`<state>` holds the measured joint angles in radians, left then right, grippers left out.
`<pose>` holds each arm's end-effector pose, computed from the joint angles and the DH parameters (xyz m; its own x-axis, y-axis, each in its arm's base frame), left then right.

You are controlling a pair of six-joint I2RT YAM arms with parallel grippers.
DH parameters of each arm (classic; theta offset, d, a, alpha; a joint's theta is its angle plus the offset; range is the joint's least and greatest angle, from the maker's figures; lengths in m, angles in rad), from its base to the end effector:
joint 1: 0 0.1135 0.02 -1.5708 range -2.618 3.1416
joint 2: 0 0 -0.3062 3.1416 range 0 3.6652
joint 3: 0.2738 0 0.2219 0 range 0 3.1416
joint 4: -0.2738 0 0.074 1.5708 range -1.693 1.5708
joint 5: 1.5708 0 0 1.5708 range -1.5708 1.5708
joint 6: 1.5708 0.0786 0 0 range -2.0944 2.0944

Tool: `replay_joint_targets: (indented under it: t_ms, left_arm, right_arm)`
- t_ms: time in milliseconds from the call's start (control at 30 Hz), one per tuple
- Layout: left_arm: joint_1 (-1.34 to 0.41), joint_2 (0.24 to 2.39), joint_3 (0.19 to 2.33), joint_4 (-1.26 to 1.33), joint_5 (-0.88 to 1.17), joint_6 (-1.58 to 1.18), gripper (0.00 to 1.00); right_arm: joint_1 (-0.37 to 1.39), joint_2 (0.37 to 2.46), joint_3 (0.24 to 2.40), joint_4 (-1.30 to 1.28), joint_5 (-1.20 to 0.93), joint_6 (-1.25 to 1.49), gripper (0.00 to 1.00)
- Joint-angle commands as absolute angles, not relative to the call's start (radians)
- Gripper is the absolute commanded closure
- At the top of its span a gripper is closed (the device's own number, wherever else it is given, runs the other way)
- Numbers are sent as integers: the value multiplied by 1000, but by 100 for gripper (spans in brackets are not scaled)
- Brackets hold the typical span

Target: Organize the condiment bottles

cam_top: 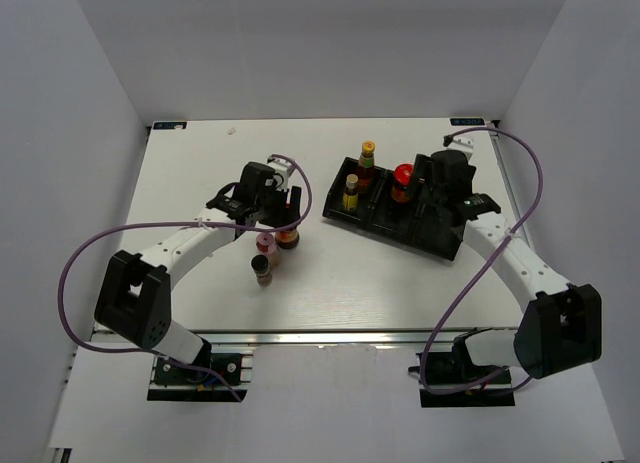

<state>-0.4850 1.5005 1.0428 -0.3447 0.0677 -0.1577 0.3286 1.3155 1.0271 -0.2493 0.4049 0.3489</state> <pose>0.2829 -0.1551 0.2688 -0.7078 0.1959 -0.6787 0.4006 0.9027 -0.1572 0.2846 0.0643 0.3316 -0.4475 0.1794 -0.8761 0.1879 0.9767 0.1040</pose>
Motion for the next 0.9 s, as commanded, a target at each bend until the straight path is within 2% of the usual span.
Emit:
replay_joint_targets:
  t_ms: [0,33,100,200,367,567,867]
  left_arm:
    - [-508,1467,1080,-359,58,-147,46]
    - [-517,1466,1083,-362,52,-146,48]
    - [-526,1468,1095,-376,40,-144,60]
    - [-555,1454,1118,-374,58,-137,67]
    - [-635,1395,1157,-342,119,-106,69]
    - [-738,1419,1254,-301,230,-57,70]
    - [-802,1691,1574,-327,331,-24,74]
  right_arm:
    - [327,1282,985,-216,425,376,10]
    - [327,1279,980,-221,428,377,11]
    - [327,1264,968,-236,445,385,11]
    - [327,1229,940,-241,468,408,11]
    - [325,1091,826,-186,528,480,11]
    - [324,927,713,-133,656,555,11]
    - [319,824,661,-155,750,552,11]
